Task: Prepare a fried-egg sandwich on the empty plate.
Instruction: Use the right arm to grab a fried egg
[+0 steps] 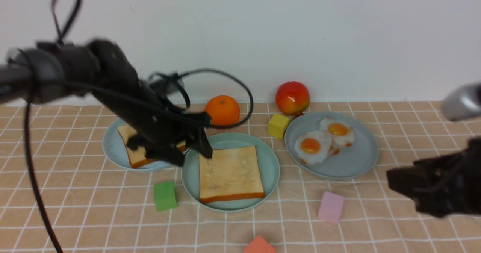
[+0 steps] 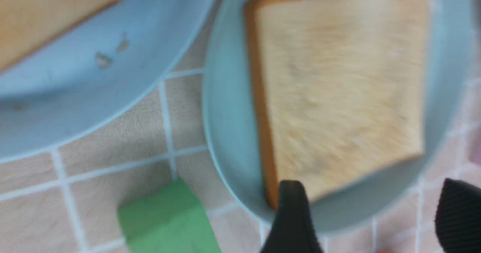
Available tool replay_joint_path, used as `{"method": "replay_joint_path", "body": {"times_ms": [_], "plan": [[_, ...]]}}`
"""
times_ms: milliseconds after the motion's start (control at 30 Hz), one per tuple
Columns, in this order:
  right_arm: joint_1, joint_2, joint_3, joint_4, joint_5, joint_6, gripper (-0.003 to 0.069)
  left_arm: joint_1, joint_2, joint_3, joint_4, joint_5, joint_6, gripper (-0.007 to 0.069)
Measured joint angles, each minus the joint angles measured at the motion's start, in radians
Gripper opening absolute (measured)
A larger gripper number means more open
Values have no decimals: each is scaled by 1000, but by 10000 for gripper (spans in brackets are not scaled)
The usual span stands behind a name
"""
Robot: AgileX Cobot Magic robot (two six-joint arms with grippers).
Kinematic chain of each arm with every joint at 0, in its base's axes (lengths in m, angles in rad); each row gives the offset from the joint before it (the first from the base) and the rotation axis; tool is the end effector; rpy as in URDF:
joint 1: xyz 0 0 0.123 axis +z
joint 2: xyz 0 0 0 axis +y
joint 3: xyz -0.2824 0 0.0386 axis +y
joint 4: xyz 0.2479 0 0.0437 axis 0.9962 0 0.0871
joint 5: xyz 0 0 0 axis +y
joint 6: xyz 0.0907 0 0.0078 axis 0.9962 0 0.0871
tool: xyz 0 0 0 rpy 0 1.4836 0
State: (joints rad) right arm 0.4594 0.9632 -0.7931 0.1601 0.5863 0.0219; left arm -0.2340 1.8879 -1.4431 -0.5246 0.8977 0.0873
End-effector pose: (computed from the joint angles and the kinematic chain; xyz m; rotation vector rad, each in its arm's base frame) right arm 0.1699 0.0930 0.3221 -0.3911 2.2324 0.4299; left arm 0.3796 -0.1272 0.2345 0.0766 2.7874 -0.6842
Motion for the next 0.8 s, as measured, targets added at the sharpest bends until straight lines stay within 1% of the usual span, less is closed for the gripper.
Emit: {"method": "replay_joint_path", "body": {"times_ms": [67, 133, 167, 233, 267, 300, 333, 367, 400, 433, 467, 500, 600, 700, 800], "plan": [[0, 75, -75, -18, 9, 17, 388, 0, -61, -32, 69, 66, -5, 525], [0, 149, -159, -42, 20, 40, 389, 0, -134, -43, 136, 99, -11, 526], [0, 157, -168, -42, 22, 42, 389, 0, -142, -43, 142, 103, -12, 524], [0, 247, -264, -90, 37, 95, 389, 0, -260, -41, 216, 121, -37, 501], [0, 254, -278, -99, 37, 101, 389, 0, -270, -41, 221, 123, -39, 501], [0, 276, -303, -115, 37, 131, 389, 0, -319, -34, 240, 121, -49, 484], [0, 314, -345, -150, 36, 177, 389, 0, -401, -9, 260, 114, -59, 442], [0, 317, -348, -160, 34, 187, 389, 0, -421, -5, 263, 113, -60, 436], [0, 331, -359, -183, 27, 208, 389, 0, -472, 18, 265, 106, -63, 405], [0, 347, -363, -225, 9, 231, 385, 0, -539, 70, 266, 93, -64, 344], [0, 356, -364, -246, 4, 250, 384, 0, -576, 102, 262, 81, -64, 310], [-5, 367, -366, -269, 3, 270, 382, 0, -639, 157, 253, 66, -64, 254], [-42, 405, -369, -284, 10, 331, 382, 0, -758, 323, 222, 32, -64, 110], [-106, 445, -369, -272, 57, 361, 382, 0, -873, 487, 200, -12, -64, -6], [-164, 476, -369, -226, 109, 367, 382, 0, -974, 635, 176, -75, -64, -13]]}}
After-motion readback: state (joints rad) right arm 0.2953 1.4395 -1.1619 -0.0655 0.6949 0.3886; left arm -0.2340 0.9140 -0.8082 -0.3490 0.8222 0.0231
